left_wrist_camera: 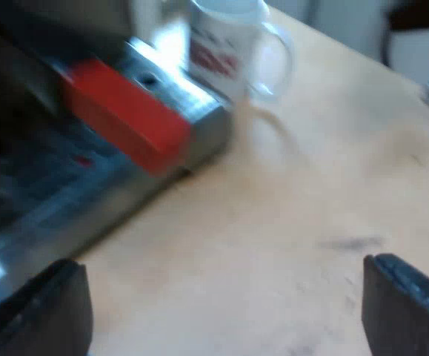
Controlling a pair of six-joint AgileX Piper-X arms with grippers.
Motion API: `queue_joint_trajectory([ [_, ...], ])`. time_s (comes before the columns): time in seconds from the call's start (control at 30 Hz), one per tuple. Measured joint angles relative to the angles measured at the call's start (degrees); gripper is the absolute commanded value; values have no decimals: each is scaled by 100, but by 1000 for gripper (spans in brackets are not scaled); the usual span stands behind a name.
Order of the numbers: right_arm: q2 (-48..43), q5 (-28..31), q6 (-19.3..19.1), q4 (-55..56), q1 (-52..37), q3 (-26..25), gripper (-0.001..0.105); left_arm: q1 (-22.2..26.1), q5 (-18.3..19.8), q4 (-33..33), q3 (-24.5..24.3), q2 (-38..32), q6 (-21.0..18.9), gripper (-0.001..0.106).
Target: Remove mug from coffee machine
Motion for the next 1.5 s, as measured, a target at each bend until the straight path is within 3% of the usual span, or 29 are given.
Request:
queue_joint_trajectory([
  [0.17,0,0,0,903,0,-737,59,0,-141,9,-102,0,-16,77],
  [0.2,-17,0,-13,1036,0,-893,59,0,-526,7,-483,0,-66,77],
  [0.3,-14,-38,-376,1331,0,-1285,59,0,-795,162,-739,0,-270,77],
  [0.47,38,-212,-383,1354,0,-1810,59,0,-1008,328,-1171,160,-333,77],
  [0.7,528,-311,-312,1384,0,-2441,59,41,-990,613,-1601,589,-344,77],
  [0.73,718,-333,-241,1389,0,-2580,59,384,-612,1069,-2241,1314,-347,77],
  [0.83,1175,-339,-157,1317,0,-2882,59,1001,-341,1135,-2623,1757,-303,77],
  [0.93,1581,-460,19,1280,-50,-2928,59,1803,152,1175,-2811,2027,-264,77],
  [1.03,1726,-563,61,1234,-228,-2928,59,2202,154,1173,-2814,2075,-264,77],
  [1.17,1914,-1362,96,978,-1434,-2928,59,2234,108,1217,-2814,2075,-264,77],
  [1.23,1914,-1433,78,978,-1747,-2928,59,2234,108,1218,-2814,2075,-264,77],
  [1.37,1836,-1494,-339,991,-2768,-2928,59,2234,-119,1218,-2830,2075,-244,77],
  [1.5,1703,-1494,-438,991,-3011,-2928,59,2234,-319,1218,-2830,2075,-139,77],
])
